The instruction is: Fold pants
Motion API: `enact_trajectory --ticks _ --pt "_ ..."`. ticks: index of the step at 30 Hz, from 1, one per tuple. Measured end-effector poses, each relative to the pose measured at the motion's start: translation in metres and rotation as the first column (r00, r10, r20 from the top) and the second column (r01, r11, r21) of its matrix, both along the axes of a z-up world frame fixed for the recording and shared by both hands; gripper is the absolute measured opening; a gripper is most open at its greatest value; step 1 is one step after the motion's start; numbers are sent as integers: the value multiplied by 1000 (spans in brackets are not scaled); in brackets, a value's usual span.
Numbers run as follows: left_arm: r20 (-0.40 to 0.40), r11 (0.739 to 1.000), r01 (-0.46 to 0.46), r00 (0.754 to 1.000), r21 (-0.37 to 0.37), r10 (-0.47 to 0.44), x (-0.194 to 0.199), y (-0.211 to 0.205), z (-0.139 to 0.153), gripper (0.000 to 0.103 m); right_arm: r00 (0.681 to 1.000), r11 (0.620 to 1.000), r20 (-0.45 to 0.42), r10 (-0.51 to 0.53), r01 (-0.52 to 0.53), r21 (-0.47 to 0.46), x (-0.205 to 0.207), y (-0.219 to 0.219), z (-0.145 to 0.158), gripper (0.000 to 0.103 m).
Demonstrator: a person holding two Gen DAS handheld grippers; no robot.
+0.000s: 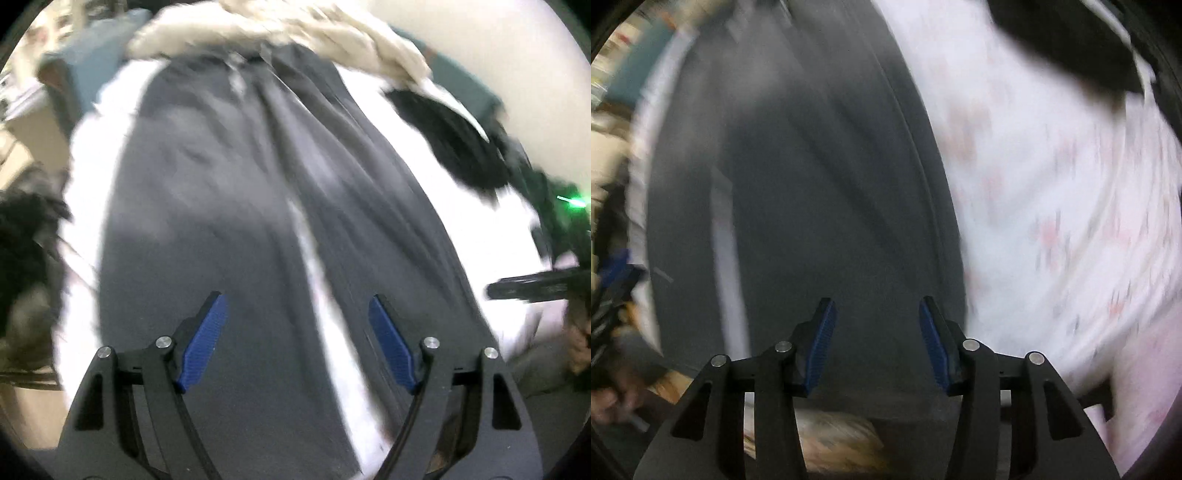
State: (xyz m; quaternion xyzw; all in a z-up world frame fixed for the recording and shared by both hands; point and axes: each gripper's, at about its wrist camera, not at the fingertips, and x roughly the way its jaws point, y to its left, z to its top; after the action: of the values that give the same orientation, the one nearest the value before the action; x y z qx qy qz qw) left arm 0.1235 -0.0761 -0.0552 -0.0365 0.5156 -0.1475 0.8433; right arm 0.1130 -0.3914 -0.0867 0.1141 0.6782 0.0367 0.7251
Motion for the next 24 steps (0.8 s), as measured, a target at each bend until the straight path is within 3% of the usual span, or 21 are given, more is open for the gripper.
enact_trajectory --ticks 3,7,10,16,17,21,24 --pt "33 996 -89 996 0 89 49 43 25 76 973 1000 230 -21 21 1 42 1 67 53" --pt "90 984 -169 982 52 164 120 94 52 76 910 999 413 -44 30 39 111 -5 122 58" --pt "152 973 -214 968 91 199 181 123 61 77 879 999 476 -30 13 38 171 -5 139 62" --pt "171 954 -230 965 192 198 339 154 25 77 855 999 516 50 -52 -9 354 -3 121 74" --pt "172 952 -234 964 199 201 359 155 17 77 857 998 511 63 -58 -25 368 -2 120 77" --pt "144 958 -232 967 167 209 460 160 -26 77 864 981 474 169 -104 -162 473 19 84 77" --pt "132 956 -232 969 180 210 508 151 -54 77 875 975 452 176 -90 -205 540 30 53 77"
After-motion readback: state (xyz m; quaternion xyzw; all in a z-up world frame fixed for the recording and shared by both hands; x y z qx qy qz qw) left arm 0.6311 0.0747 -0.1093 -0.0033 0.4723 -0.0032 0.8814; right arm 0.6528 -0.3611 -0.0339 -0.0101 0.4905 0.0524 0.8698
